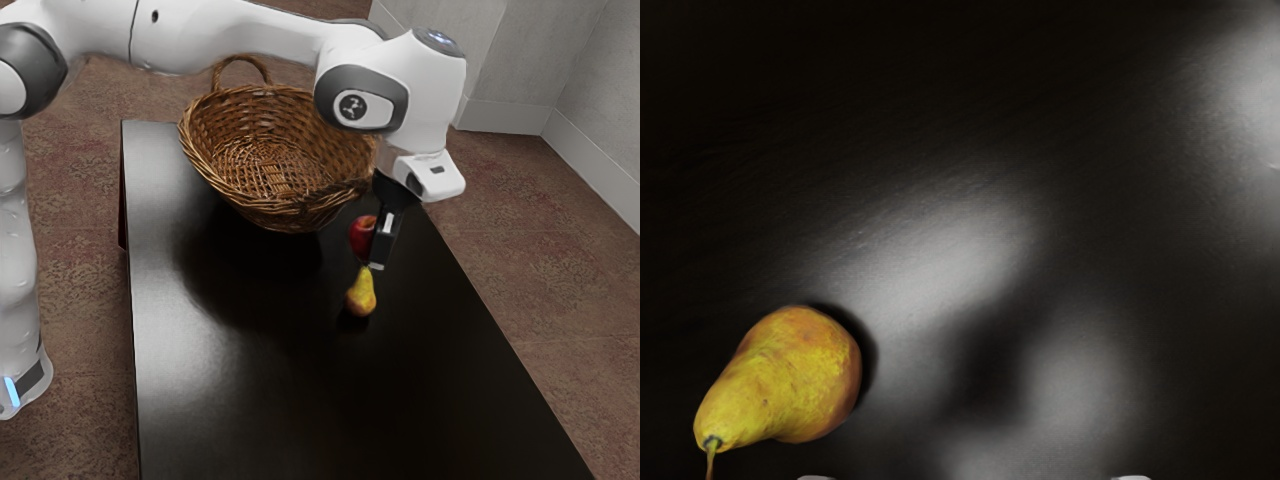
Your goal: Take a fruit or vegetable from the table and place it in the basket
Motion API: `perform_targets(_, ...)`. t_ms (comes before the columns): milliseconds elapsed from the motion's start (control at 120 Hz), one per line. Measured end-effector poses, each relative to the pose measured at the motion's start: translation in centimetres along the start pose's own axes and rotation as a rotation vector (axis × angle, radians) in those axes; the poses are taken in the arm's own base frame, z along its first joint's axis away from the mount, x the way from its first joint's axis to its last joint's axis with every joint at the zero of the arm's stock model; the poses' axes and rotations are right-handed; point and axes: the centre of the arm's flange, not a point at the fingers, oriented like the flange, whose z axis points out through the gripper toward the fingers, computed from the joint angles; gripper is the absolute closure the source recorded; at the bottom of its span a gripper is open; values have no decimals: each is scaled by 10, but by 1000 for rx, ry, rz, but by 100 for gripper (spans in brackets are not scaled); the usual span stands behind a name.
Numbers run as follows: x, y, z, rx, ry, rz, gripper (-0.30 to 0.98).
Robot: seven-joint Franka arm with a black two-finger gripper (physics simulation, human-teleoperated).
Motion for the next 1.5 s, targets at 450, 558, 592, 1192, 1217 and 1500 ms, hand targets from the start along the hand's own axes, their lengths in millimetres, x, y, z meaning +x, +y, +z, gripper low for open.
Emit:
perform_targets(450, -9, 45, -64, 19, -6, 115, 39)
perform_targets(558, -18, 3, -63, 21, -25, 58, 39)
perform_targets(592, -23, -16, -63, 23, -29, 28, 39)
perform_targets(1192, -111, -175, -73, 25, -59, -199, 39)
perform_targets(1217, -113, -176, -74, 24, -61, -199, 39)
perform_targets(1500, -134, -200, -70, 5, -74, -213, 13)
